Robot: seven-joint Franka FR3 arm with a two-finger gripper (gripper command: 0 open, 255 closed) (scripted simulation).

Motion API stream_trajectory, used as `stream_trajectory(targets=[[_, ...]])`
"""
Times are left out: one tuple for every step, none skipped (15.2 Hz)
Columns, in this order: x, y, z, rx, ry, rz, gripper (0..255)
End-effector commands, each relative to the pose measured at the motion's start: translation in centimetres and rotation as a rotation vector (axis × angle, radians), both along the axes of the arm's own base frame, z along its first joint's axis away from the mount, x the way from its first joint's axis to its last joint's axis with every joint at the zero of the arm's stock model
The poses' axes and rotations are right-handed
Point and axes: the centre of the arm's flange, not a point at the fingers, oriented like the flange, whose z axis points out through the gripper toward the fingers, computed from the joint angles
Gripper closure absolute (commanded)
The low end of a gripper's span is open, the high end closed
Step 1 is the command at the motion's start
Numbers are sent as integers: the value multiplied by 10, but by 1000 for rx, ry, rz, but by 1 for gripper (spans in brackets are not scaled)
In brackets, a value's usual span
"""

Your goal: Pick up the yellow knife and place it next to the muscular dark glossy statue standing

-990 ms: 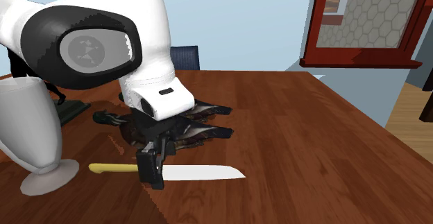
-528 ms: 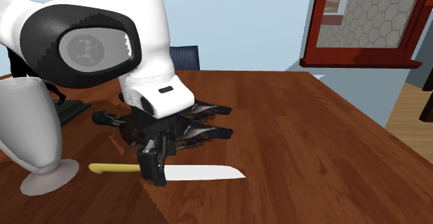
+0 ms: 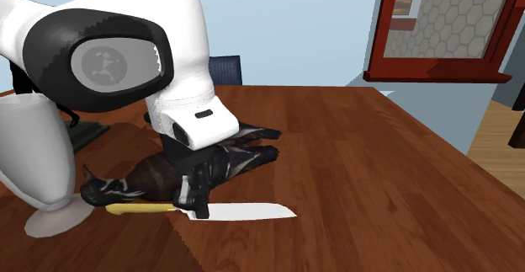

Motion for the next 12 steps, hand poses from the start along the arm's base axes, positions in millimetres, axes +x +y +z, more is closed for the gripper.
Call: stream_trajectory(targets=[[0, 6, -4, -1, 9, 0, 255], [0, 6, 2, -2, 9, 0, 255], [0, 6, 7, -1, 9, 0, 255], [0, 6, 12, -1, 9, 0, 255], [0, 6, 17, -1, 9, 0, 255], [0, 6, 23, -1, 9, 0, 255], [0, 6, 28, -1, 9, 0, 255], [0, 6, 33, -1, 9, 0, 255], [0, 6, 39, -1, 9, 0, 255], [0, 6, 44, -1, 9, 0, 255], [0, 6, 49, -1, 9, 0, 255], [0, 6, 54, -1, 9, 0, 255]])
